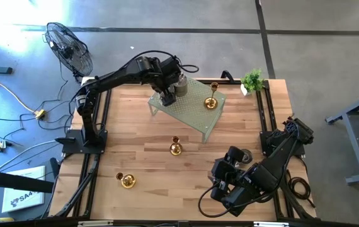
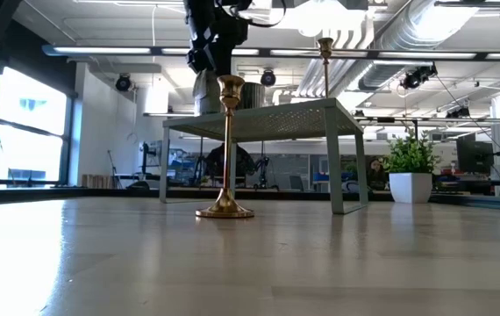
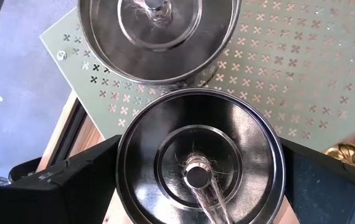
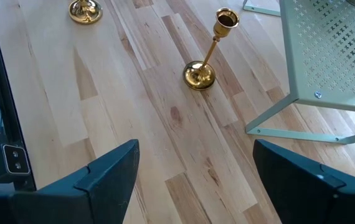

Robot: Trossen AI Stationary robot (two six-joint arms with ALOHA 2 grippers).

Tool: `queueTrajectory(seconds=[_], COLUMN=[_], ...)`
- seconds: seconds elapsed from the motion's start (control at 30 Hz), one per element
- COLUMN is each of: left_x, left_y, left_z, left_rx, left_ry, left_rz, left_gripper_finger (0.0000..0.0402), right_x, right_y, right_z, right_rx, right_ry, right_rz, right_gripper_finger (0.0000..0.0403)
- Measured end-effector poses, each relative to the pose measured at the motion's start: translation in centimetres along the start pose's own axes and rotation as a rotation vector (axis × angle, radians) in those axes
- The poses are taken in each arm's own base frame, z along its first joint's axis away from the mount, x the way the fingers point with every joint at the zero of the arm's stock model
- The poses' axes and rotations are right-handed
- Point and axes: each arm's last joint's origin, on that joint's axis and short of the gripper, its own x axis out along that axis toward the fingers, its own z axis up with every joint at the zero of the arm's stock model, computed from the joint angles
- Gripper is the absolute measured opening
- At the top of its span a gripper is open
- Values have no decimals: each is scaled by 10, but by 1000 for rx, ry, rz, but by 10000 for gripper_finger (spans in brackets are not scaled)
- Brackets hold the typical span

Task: Pick & Place candle stick holders
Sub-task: Put the green scented candle on the shelf

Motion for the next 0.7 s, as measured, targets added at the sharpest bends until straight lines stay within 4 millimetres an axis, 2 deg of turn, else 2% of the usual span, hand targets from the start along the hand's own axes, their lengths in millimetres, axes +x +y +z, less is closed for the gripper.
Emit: queueTrajectory(seconds=[0.27,0.7], left_x=[0,-3], left_y=[0,-14], left_z=[-1,-1], left_rx=[3,70], left_ry=[6,-6], left_rz=[20,85], left_gripper_finger=[382,382], right_x=[0,0], right_y=[0,0], right_z=[0,0], right_rx=[0,10], right_ry=[0,1], right_rz=[0,4], right_gripper_finger=[309,309])
